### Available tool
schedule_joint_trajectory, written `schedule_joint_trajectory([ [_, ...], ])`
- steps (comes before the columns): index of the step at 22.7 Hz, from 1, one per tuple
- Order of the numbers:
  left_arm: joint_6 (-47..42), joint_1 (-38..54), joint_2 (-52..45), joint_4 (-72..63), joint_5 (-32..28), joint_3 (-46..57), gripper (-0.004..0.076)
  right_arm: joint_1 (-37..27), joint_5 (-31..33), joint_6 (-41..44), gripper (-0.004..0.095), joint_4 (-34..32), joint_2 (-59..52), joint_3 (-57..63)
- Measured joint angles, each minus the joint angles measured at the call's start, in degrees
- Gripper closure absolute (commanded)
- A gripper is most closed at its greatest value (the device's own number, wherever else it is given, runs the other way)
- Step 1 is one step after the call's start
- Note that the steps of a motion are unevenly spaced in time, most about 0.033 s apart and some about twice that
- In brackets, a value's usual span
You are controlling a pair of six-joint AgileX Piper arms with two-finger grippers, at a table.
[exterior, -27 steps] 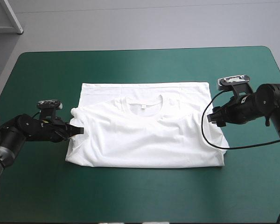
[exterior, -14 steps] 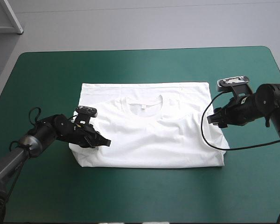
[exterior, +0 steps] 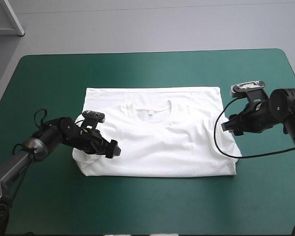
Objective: Fold the cloth
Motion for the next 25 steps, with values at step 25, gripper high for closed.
schedule_joint_trajectory([
  [25, -14.14, 0.05, -14.93, 27.84, 21.98, -20.36, 0.0036, -10.83, -19.12, -8.65, 0.0516, 15.87, 8.87, 23.93],
])
